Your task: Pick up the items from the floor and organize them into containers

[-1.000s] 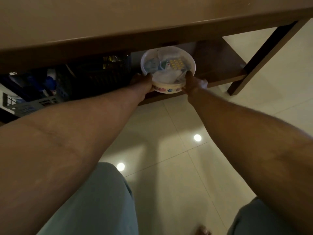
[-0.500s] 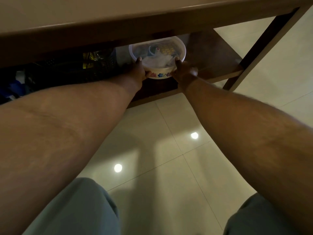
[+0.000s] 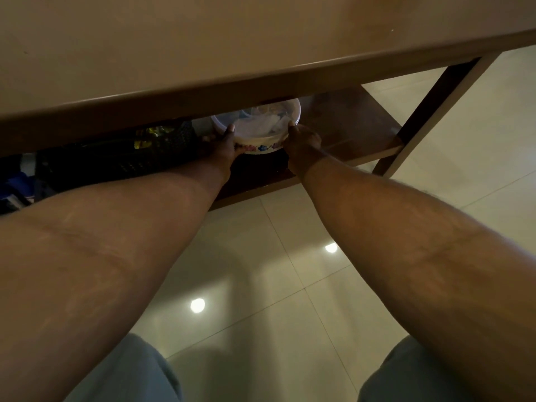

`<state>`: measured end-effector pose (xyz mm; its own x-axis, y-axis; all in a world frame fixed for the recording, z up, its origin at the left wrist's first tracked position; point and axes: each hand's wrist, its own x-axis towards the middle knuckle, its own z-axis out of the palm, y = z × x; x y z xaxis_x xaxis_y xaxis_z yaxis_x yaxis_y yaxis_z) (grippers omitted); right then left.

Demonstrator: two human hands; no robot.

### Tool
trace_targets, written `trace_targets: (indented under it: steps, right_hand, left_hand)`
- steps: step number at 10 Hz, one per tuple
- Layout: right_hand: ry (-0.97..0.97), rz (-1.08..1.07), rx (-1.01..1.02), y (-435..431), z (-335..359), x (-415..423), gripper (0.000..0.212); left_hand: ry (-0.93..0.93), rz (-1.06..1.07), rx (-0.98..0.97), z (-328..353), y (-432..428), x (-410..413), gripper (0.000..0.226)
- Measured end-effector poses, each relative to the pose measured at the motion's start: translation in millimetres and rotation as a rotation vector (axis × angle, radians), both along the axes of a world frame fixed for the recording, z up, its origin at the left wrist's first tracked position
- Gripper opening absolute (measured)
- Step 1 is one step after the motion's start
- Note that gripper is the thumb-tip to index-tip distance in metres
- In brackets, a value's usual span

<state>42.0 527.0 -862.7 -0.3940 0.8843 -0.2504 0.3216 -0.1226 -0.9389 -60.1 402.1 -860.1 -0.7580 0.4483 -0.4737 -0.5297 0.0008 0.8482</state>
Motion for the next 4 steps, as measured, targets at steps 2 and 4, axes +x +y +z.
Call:
trace_targets:
  steps: [2,4]
  right_hand:
    - [0.059,-0.066,-0.132,-28.2,30.5,28.4,0.027]
    - [0.033,-0.207,-0.309,-54.9,68.3,75.6,0.036]
  left_hand:
    - [0.149,-0.106,-0.135,-0.1,-12.1,9.8,0.054]
    - [0.233,-0.303,-0.412,45.9,-42.6,70.5,0.025]
